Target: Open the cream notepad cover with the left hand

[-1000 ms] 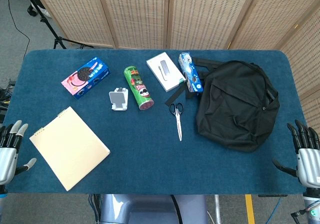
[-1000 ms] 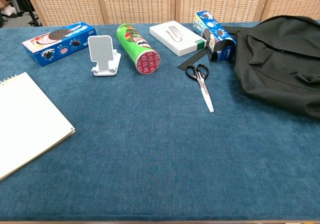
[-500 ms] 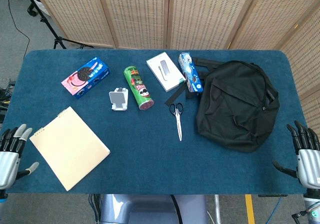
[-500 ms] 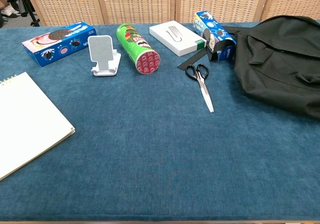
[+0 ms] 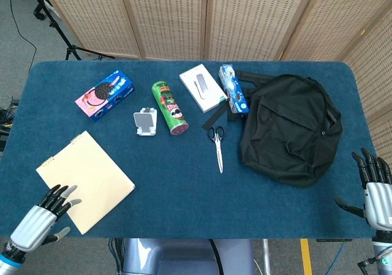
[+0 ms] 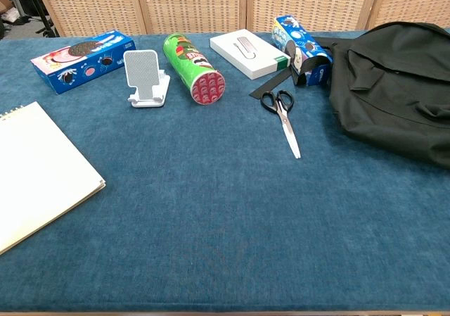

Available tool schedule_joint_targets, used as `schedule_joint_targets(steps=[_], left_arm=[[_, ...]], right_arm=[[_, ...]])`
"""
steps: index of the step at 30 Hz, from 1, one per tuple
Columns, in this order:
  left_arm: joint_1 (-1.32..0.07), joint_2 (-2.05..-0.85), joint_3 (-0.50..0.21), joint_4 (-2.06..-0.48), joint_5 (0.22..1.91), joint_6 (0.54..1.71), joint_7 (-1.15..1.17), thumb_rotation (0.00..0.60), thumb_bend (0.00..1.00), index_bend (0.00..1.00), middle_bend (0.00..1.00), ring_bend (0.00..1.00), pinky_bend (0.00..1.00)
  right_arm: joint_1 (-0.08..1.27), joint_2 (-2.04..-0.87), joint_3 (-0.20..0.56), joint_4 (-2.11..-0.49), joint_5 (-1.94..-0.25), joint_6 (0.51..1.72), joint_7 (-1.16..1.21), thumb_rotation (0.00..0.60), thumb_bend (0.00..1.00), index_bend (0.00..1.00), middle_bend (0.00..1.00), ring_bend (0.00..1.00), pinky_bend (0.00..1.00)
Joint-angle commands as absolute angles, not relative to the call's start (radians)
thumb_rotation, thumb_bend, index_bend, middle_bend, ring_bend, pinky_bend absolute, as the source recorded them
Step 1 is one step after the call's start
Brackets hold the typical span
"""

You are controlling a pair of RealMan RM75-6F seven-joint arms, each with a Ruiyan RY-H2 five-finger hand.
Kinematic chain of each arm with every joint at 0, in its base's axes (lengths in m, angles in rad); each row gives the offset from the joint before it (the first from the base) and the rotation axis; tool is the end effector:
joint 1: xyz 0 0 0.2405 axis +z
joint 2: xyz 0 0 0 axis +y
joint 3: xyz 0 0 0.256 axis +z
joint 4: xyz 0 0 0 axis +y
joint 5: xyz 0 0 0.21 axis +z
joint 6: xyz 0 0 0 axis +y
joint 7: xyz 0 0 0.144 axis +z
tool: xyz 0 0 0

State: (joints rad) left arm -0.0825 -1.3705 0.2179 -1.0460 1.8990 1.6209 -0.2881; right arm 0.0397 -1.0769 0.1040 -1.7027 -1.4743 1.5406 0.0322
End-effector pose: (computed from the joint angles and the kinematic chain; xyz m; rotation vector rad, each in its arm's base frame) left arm -0.3470 0.1190 0.0847 -1.8955 -0.9023 -0.9989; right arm -0.2999 -0.1768 0.1804 1.2560 -0.9177 0.9945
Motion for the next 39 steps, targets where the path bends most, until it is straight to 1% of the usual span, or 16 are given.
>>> schedule_joint_targets(steps=[1,8,29,39], left_arm=[[-0.082,-1.409,0.245,-0.985,1.919,1.622,-0.340,0.600,0.24,0.29,0.00,0.00,0.00],[-0.085,-1.444,0.259,-0.921,1.911,1.597,-0.383,0.600,0.30,0.31,0.00,0.00,0.00],[-0.080,-1.521,0.275,-0.787,1.889,1.596,-0.479,0.600,0.31,0.31,0.00,0.00,0.00],[-0.081,-1.565,0.264,-0.731,1.874,1.605,-0.497,0.600,0.31,0.31,0.00,0.00,0.00]], right_arm=[[0.040,-1.077,0.104,-1.703,-1.473,1.540,0.032,0.600,0.16,0.05,0.00,0.00,0.00],[0.041,-1.077,0.104,-1.704,-1.468,1.533,0.030,0.600,0.16,0.05,0.00,0.00,0.00],[0.043,-1.075,0.102,-1.708,-1.465,1.523,0.029,0.600,0.16,0.05,0.00,0.00,0.00],[0.043,-1.074,0.102,-1.710,-1.465,1.523,0.032,0.600,0.16,0.05,0.00,0.00,0.00]])
